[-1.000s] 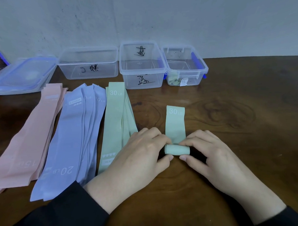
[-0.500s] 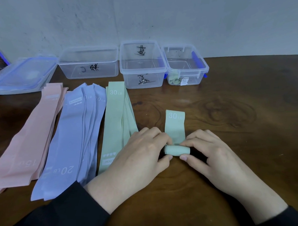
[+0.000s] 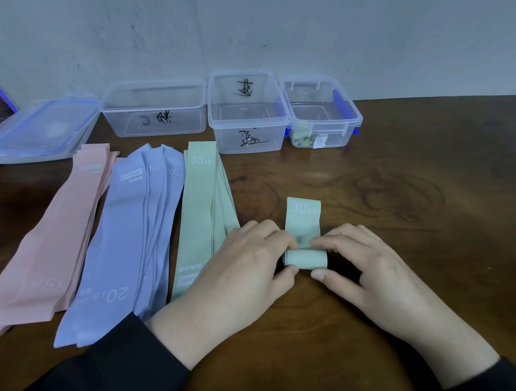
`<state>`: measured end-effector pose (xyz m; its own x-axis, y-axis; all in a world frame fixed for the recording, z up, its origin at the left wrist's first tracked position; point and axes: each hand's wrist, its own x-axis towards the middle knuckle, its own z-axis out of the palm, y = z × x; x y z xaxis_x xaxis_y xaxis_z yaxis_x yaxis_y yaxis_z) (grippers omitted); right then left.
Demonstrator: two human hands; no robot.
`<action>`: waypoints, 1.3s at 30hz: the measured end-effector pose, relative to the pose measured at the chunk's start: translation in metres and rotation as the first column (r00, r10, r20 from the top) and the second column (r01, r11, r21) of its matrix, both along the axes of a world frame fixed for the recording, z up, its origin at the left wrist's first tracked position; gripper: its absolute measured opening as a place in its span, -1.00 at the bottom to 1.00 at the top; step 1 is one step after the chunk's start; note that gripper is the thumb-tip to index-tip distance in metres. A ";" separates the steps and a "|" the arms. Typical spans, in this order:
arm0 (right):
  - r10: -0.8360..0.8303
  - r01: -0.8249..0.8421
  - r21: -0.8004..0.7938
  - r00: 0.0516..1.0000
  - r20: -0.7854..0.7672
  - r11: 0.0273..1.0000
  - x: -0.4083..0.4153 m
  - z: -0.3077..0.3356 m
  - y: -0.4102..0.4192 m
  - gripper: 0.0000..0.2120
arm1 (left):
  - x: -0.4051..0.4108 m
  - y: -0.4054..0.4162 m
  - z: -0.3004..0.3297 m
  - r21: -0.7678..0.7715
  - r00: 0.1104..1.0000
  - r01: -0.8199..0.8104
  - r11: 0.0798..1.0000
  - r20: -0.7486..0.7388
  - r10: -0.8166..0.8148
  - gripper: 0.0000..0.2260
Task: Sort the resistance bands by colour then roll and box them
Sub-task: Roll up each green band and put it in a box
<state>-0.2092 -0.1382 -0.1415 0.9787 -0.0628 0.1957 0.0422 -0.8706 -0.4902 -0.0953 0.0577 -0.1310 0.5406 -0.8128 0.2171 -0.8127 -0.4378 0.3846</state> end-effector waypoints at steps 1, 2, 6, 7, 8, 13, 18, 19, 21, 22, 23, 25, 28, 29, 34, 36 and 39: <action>-0.004 0.004 -0.003 1.000 -0.005 1.000 0.000 0.000 0.000 -0.60 | 0.000 0.000 0.000 -0.001 1.000 0.001 1.000 0.002 -0.001 -0.78; -0.005 0.005 -0.007 1.000 -0.005 1.000 0.000 0.000 0.000 -0.62 | 0.000 0.000 0.000 0.001 1.000 0.002 1.000 0.001 -0.002 -0.77; -0.007 0.007 0.002 1.000 0.004 1.000 0.001 -0.001 0.000 -0.68 | 0.000 0.000 -0.001 0.002 1.000 -0.009 1.000 -0.015 0.009 -0.70; -0.005 0.005 0.001 1.000 0.005 1.000 0.001 -0.001 0.000 -0.67 | 0.000 0.000 -0.001 0.000 1.000 -0.010 1.000 -0.020 0.010 -0.70; -0.004 0.004 -0.001 1.000 0.005 1.000 0.000 -0.001 0.000 -0.66 | 0.000 0.000 -0.001 0.001 1.000 -0.009 1.000 -0.023 0.009 -0.72; -0.005 0.005 -0.012 1.000 -0.006 1.000 0.000 0.000 0.001 -0.57 | 0.000 0.000 0.000 0.006 1.000 -0.008 1.000 -0.008 0.008 -0.76; -0.008 0.008 -0.013 1.000 -0.005 1.000 0.001 -0.001 0.001 -0.64 | 0.000 0.000 -0.001 0.012 1.000 -0.007 1.000 -0.019 0.007 -0.69; -0.004 0.004 -0.009 1.000 -0.004 1.000 0.001 -0.001 0.000 -0.64 | 0.000 0.000 -0.001 0.013 1.000 -0.007 1.000 -0.019 0.007 -0.70; 0.002 -0.002 -0.003 1.000 -0.001 1.000 0.000 -0.002 0.000 -0.62 | 0.000 0.000 0.000 0.009 1.000 -0.004 1.000 -0.018 0.005 -0.74; 0.000 0.000 0.002 1.000 0.003 1.000 0.000 -0.001 0.000 -0.61 | 0.000 0.000 0.000 0.007 1.000 -0.003 1.000 -0.014 0.003 -0.75; -0.005 0.005 0.005 1.000 0.005 1.000 0.001 -0.001 0.001 -0.59 | -0.001 0.001 0.000 0.009 1.000 -0.001 1.000 -0.009 0.002 -0.75; -0.011 0.011 0.000 1.000 0.006 1.000 0.001 0.001 0.001 -0.58 | -0.001 0.001 0.000 0.013 1.000 0.001 1.000 -0.004 -0.001 -0.73; -0.004 0.004 0.002 1.000 0.009 1.000 0.001 0.000 0.001 -0.65 | 0.000 -0.001 0.000 0.005 1.000 -0.007 1.000 -0.014 0.007 -0.71; -0.002 0.002 0.006 1.000 0.009 1.000 0.001 0.000 0.001 -0.65 | 0.000 -0.001 0.000 0.003 1.000 -0.010 1.000 -0.019 0.010 -0.70; 0.003 -0.003 0.004 1.000 0.006 1.000 0.000 0.001 0.001 -0.61 | 0.000 0.001 0.001 0.006 1.000 0.001 1.000 -0.015 -0.001 -0.73; -0.001 0.001 -0.007 1.000 0.004 1.000 0.000 0.001 0.001 -0.63 | -0.001 0.001 0.001 0.004 1.000 0.001 1.000 -0.012 -0.001 -0.70; -0.008 0.008 0.003 1.000 0.009 1.000 0.001 0.000 0.000 -0.66 | -0.001 0.000 0.001 -0.002 1.000 -0.008 1.000 -0.015 0.008 -0.67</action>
<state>-0.2084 -0.1377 -0.1414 0.9763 -0.0709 0.2043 0.0400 -0.8692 -0.4928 -0.0963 0.0579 -0.1299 0.5503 -0.8080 0.2105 -0.8032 -0.4434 0.3978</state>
